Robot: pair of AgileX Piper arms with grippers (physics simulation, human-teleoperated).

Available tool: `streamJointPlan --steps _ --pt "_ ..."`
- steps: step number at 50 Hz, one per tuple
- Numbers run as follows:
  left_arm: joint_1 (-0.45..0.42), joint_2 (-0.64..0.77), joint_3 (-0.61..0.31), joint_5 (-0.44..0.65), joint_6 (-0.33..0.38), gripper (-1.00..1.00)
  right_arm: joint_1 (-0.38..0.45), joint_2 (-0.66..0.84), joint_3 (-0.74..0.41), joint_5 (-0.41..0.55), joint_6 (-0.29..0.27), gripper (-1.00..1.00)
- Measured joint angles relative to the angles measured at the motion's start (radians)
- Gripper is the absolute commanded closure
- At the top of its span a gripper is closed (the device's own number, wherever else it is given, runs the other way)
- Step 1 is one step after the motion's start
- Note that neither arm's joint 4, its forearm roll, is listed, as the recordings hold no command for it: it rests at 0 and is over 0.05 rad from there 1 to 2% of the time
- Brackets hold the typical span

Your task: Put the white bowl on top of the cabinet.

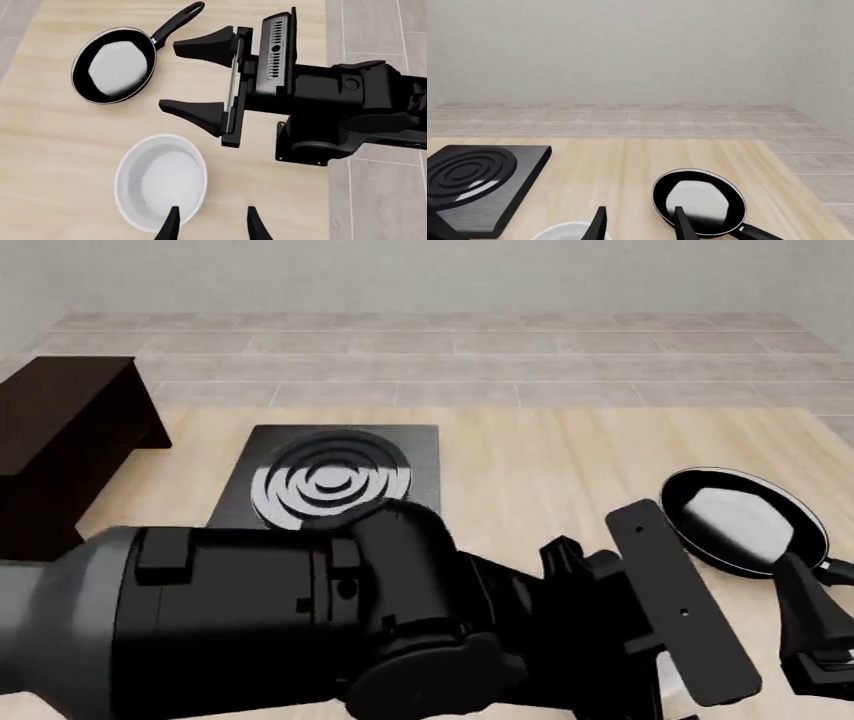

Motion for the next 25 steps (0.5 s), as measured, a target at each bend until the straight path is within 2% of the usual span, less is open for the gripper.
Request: streamJointPlan --steps 25 --pt "0.042 0.166 0.014 -0.052 0.029 -1.0 0.0 -0.002 -0.001 0.003 0.0 -1.0"
